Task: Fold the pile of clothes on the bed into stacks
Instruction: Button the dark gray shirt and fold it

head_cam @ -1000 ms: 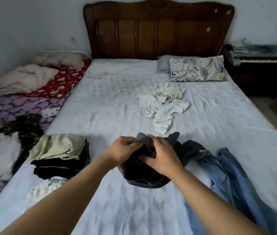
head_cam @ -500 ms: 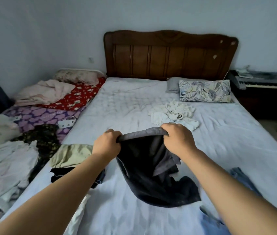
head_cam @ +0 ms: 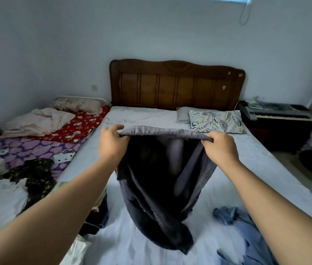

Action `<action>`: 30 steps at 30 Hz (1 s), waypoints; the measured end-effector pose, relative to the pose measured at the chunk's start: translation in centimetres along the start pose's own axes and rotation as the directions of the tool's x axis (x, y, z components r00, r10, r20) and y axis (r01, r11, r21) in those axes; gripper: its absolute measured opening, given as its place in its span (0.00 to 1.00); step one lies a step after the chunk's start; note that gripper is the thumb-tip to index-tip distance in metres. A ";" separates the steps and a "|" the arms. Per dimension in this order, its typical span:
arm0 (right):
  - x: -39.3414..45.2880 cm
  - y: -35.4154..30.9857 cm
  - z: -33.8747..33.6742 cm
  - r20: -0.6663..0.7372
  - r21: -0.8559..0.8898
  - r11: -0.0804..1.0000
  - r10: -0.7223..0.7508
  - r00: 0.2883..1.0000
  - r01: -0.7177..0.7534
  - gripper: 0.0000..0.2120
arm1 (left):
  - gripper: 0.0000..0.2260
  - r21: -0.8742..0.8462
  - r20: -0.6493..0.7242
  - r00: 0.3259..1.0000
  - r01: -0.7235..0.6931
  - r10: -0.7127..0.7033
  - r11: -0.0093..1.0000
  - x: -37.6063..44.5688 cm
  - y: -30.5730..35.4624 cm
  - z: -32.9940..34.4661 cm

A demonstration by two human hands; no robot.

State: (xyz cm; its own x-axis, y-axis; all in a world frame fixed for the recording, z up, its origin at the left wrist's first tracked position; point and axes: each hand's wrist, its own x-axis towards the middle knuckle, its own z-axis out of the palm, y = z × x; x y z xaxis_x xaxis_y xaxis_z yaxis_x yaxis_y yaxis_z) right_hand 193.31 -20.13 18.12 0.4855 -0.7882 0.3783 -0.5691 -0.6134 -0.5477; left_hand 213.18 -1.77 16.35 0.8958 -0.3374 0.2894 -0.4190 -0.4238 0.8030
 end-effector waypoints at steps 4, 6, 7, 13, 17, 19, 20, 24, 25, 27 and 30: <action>-0.7 -0.6 -0.6 0.035 0.130 0.991 -0.020 0.999 0.015 0.13 | 0.11 0.034 0.095 0.992 0.083 -0.086 0.996 0.0 -0.1 0.0; -1.4 -0.9 -0.4 0.112 0.154 0.988 -0.044 0.993 0.026 0.20 | 0.17 -0.115 0.162 0.980 0.133 -0.114 0.984 -0.3 -0.2 0.7; -1.7 -1.0 -0.3 0.143 0.167 0.986 -0.052 0.988 0.028 0.20 | 0.17 -0.173 0.187 0.973 0.169 -0.136 0.970 -0.7 0.0 1.0; -2.5 -0.7 -0.2 0.278 -0.012 0.999 -0.042 0.960 0.047 0.18 | 0.10 -0.018 0.277 0.961 -0.020 0.025 1.000 -0.7 0.6 0.5; -2.4 -1.0 -1.5 0.132 -0.301 0.953 -0.003 0.991 0.043 0.24 | 0.04 0.290 0.334 0.923 -0.294 0.191 0.911 -0.7 0.3 -0.4; -2.6 -1.5 -2.0 0.108 -0.366 0.929 -0.018 0.994 0.057 0.23 | 0.08 0.426 0.328 0.925 -0.329 0.195 0.843 -1.2 0.4 -0.8; -2.6 -1.8 -2.1 0.094 -0.365 0.930 -0.004 0.996 0.038 0.22 | 0.09 0.493 0.312 0.933 -0.319 0.178 0.810 -1.3 0.5 -1.0; -2.2 -2.7 -2.4 0.081 -0.254 0.966 0.064 0.995 -0.042 0.11 | 0.15 0.438 0.332 0.942 -0.204 0.054 0.876 -0.9 2.5 -1.7; -2.0 -2.9 -2.4 0.104 -0.108 0.990 0.097 0.990 -0.086 0.12 | 0.18 0.260 0.361 0.933 -0.102 0.001 0.960 -0.8 3.4 -1.8; -1.8 -3.3 -2.6 0.204 0.288 0.930 0.172 0.964 -0.227 0.15 | 0.19 -0.103 0.449 0.891 0.135 -0.076 0.985 -0.9 5.1 -2.3; -1.8 -3.9 -3.8 0.344 0.549 0.759 0.176 0.922 -0.349 0.07 | 0.11 -0.364 0.557 0.830 0.239 0.005 0.900 -1.2 6.3 -3.2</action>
State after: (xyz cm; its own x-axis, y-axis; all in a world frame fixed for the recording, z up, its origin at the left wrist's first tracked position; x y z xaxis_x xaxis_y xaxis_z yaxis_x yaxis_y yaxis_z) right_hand 192.09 -16.52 22.43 0.5760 -0.8175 -0.0040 -0.2371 -0.1624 -0.9578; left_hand 209.95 -1.36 22.77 0.6590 -0.7507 -0.0459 -0.1091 -0.1558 0.9817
